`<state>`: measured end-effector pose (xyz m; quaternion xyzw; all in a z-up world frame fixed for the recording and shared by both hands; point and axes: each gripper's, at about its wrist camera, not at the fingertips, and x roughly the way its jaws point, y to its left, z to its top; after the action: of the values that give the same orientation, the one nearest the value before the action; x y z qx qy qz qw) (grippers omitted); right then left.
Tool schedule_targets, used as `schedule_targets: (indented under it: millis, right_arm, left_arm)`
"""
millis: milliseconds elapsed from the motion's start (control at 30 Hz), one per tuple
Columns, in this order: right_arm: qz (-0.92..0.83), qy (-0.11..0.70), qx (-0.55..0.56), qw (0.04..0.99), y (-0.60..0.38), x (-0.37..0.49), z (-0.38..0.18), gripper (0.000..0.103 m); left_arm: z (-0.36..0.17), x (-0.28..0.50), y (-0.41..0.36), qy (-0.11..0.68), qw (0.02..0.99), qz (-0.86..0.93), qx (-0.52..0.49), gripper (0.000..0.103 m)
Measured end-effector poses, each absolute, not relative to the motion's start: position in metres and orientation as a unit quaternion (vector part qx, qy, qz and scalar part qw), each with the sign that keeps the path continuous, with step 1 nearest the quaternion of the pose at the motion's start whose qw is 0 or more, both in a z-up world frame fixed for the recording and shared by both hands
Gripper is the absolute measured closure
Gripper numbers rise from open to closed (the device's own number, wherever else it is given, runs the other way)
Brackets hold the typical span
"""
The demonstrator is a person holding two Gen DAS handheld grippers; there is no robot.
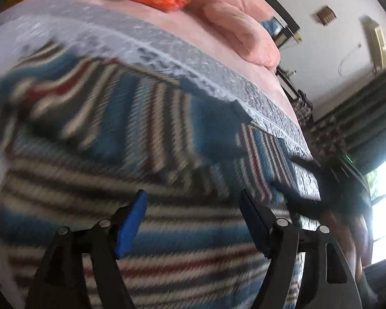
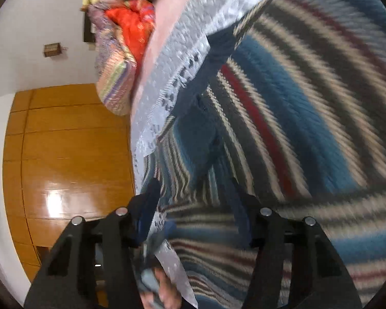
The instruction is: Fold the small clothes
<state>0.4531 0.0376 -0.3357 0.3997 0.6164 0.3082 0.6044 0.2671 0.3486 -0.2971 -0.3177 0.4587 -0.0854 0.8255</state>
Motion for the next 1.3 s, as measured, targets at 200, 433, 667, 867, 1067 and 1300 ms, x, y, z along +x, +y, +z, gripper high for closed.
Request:
schedule_targets:
  millis: [200, 433, 667, 867, 1067, 1300]
  right_arm:
    - [0.289, 0.644, 0.369, 0.605, 0.079, 0.477, -0.357, 0.053]
    - [0.272, 0.645, 0.33, 0.634, 0.1, 0.493, -0.35, 0.095]
    - [0.293, 0.601, 0.245, 0.702, 0.105, 0.501, -0.276, 0.096]
    - [0.296, 0.571, 0.193, 0.741, 0.087, 0.51, -0.224, 0.096]
    - [0.282, 0.559, 0.178, 0.759, 0.053, 0.509, -0.215, 0.096]
    - [0.254, 0.575, 0.18, 0.757, 0.015, 0.496, -0.255, 0.096]
  left_arm:
    - [-0.317, 0.207, 0.394, 0.453, 0.803, -0.049, -0.384, 0.026]
    - [-0.334, 0.179, 0.433, 0.441, 0.776, -0.03, -0.45, 0.026]
    - [-0.313, 0.181, 0.466, 0.416, 0.786, -0.028, -0.456, 0.027]
    - [-0.28, 0.203, 0.485, 0.389, 0.805, -0.042, -0.445, 0.027]
    - [-0.269, 0.24, 0.497, 0.382, 0.802, -0.066, -0.454, 0.027]
    - [-0.286, 0.297, 0.486, 0.412, 0.786, -0.094, -0.451, 0.028]
